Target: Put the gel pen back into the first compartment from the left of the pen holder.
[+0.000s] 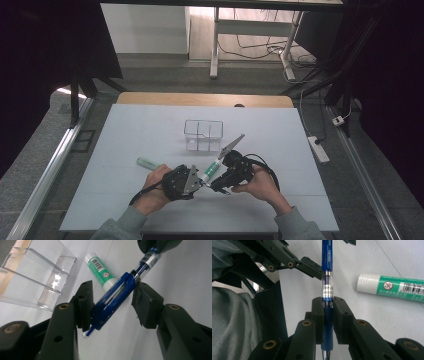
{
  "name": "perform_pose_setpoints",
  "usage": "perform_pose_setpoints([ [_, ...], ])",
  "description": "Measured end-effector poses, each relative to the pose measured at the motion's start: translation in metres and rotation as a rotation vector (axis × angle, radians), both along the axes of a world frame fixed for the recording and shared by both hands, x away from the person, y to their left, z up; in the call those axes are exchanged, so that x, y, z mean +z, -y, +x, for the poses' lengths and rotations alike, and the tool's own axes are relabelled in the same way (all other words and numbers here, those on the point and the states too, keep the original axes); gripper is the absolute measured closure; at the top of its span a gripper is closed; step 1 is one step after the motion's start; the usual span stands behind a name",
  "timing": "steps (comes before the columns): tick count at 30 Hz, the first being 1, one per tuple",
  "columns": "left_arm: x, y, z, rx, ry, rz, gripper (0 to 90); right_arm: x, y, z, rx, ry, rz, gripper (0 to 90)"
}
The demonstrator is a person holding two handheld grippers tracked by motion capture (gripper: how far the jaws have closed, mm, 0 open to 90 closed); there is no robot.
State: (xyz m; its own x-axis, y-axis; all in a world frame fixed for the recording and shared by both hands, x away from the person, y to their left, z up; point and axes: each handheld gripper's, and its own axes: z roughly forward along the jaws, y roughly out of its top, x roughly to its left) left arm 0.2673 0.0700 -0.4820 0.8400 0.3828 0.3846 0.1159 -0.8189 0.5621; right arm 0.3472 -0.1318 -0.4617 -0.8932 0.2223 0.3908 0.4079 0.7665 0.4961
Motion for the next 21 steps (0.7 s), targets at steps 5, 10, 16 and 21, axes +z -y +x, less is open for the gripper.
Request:
perform_pose_setpoints([
  [5, -0.001, 0.0, 0.0, -0.014, -0.007, 0.028, 56.8, 0.0, 0.001, 0.001, -0.007, -0.044, 0.0, 79.7],
  [10, -0.004, 0.0, 0.0, -0.03, -0.022, 0.064, 63.7, 0.0, 0.003, 0.002, -0.023, -0.064, 0.004, 79.6],
  [16, -0.008, 0.001, 0.001, -0.057, -0.06, 0.086, 71.4, 0.004, 0.01, 0.006, -0.062, -0.063, 0.059, 78.5],
  [21, -0.005, -0.005, 0.004, -0.051, -0.079, 0.013, 79.4, 0.008, 0.013, 0.007, -0.089, -0.057, 0.104, 70.4],
])
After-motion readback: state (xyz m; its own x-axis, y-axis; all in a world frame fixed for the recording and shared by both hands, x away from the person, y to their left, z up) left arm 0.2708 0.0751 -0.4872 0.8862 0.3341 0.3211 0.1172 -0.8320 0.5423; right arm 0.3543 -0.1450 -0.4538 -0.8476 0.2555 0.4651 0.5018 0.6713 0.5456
